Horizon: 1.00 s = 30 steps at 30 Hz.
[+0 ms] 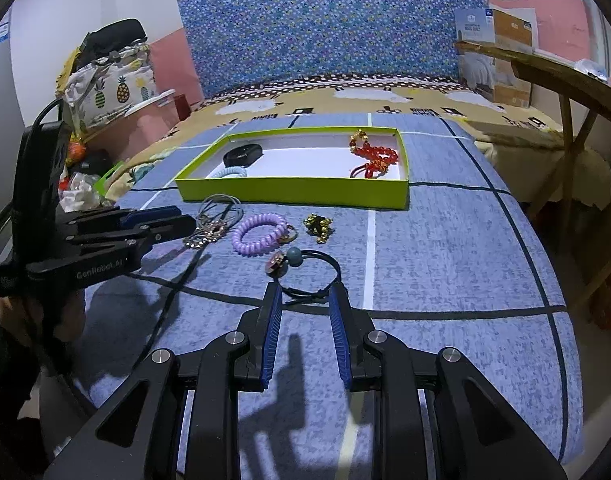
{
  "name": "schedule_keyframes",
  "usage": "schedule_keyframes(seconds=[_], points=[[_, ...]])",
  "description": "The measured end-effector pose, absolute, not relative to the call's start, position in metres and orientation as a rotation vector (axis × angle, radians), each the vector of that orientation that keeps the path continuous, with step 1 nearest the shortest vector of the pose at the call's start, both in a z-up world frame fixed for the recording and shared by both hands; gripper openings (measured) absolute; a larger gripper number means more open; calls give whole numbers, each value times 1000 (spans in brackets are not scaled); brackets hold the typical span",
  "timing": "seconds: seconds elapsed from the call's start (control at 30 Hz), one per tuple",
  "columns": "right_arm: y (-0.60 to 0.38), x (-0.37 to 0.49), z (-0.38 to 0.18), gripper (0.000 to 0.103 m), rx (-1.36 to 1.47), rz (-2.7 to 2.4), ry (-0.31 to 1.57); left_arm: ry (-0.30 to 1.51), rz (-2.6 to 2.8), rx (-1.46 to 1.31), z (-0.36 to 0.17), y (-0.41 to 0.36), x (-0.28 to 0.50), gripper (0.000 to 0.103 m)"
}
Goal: Organize jewelry
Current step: 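Move both tools back over the remaining jewelry and lower them, then grasp the grey cord keychain with the left gripper while the right gripper grasps the black cord pendant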
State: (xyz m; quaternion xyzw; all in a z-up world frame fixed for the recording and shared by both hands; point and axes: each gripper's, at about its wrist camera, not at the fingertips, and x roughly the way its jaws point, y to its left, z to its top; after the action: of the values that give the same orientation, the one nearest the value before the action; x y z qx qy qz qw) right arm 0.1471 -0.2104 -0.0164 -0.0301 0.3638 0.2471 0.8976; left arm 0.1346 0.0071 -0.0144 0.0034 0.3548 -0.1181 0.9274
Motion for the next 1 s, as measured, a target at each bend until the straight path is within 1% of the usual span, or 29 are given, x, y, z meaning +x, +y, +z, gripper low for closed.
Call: schedule_keyframes(seconds=[0.33,0.37,0.5,0.57,0.8,1.0], points=[[-212,162,-22,25,-61,503,764,768,-276,71,-21,-3,149,28],[-212,161,-22,25,-62,502,765,775,-279,78,-22,-4,150,27],[-212,167,-24,25,-59,504,771,802,-272,109,-26,-5,153,14],[-213,170,-25,25,-58,503,774,808,-267,123,-27,-6,154,11],[-212,185,-31,25,-55,507,803,814,-257,146,-28,-7,151,4],[-205,196,-39,25,-76,523,844,809,-258,91,-26,-1,143,2]])
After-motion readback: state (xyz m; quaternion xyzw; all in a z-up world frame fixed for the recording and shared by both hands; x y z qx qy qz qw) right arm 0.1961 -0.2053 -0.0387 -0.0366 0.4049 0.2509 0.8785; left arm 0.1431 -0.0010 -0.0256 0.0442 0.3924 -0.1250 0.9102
